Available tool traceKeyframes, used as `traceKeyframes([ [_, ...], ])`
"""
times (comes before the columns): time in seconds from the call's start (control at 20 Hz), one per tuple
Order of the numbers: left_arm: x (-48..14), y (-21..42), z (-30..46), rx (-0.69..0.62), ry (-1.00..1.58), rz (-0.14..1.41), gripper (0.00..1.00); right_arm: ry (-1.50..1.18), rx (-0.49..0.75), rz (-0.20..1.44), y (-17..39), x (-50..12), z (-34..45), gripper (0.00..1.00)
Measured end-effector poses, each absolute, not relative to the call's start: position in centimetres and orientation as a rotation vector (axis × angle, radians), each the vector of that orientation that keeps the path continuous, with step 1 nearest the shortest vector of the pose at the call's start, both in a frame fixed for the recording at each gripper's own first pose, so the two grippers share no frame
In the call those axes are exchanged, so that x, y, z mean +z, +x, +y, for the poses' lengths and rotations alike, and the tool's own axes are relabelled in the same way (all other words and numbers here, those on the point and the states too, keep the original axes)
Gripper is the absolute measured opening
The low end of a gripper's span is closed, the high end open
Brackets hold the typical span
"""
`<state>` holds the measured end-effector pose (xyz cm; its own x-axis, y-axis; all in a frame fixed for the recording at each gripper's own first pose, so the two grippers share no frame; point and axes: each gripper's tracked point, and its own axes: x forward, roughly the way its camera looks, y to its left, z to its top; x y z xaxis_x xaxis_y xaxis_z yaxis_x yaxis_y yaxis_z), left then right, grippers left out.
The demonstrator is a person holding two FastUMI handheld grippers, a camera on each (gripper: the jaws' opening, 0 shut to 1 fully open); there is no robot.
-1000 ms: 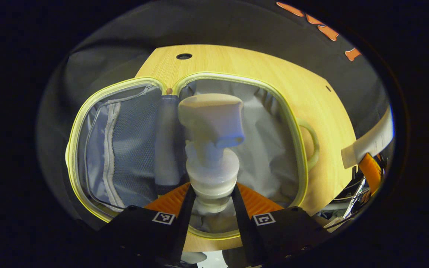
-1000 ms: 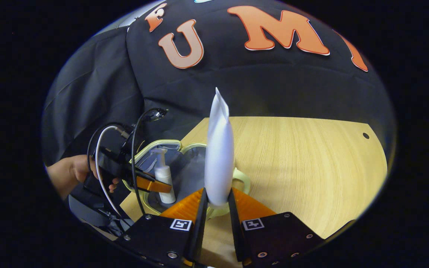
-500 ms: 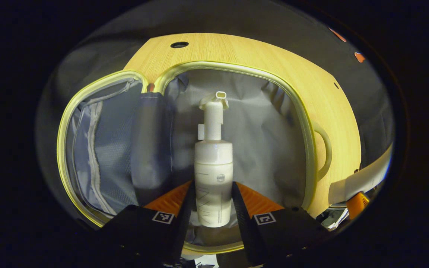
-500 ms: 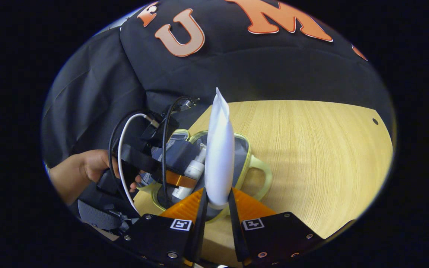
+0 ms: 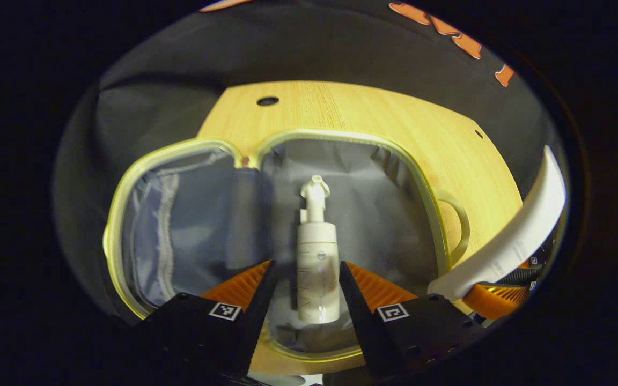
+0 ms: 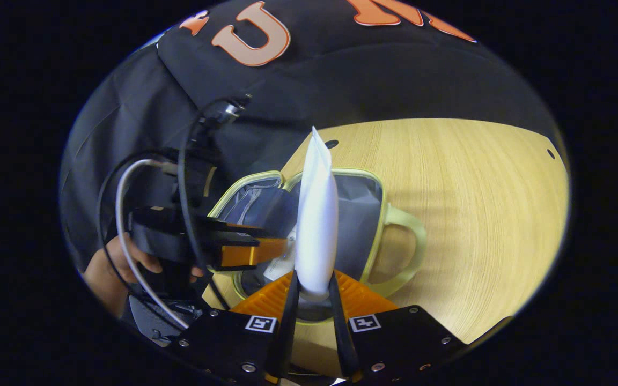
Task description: First open the suitcase, pack the skin care products into it, and then close the suitcase.
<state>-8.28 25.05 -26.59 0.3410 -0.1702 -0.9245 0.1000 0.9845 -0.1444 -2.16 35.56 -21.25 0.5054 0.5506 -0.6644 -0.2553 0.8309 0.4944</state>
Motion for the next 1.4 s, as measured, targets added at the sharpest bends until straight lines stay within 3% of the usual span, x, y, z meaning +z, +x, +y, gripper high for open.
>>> traceKeyframes([
  [0.25, -23.1, -9.1, 32.1, -0.018, -0.056, 1.042, 0.8, 0.363, 0.515, 1.017, -2.4, -23.4, 37.4, 0.35],
  [0.55, -20.2, -12.6, 40.1, 0.154, -0.169, 1.012, 0.82, 0.371, 0.488, 1.127, -1.6, -25.8, 38.3, 0.35],
  [0.65, -21.3, -13.5, 41.1, 0.189, -0.195, 1.023, 0.82, 0.393, 0.407, 1.1, 0.8, -26.3, 37.5, 0.16],
  [0.8, -22.0, -14.4, 41.9, 0.223, -0.232, 1.023, 0.83, 0.382, 0.367, 1.13, 1.5, -28.0, 37.3, 0.07],
  [1.05, -23.4, -13.0, 45.4, 0.328, -0.268, 0.977, 0.83, 0.412, 0.346, 1.061, 2.3, -26.1, 36.6, 0.06],
  [1.25, -23.5, -12.3, 50.0, 0.428, -0.348, 0.941, 0.9, 0.408, 0.28, 0.936, 4.5, -24.3, 34.5, 0.06],
  [1.4, -23.3, -12.7, 54.3, 0.508, -0.395, 0.917, 0.9, 0.382, 0.226, 0.859, 5.5, -22.7, 31.7, 0.13],
])
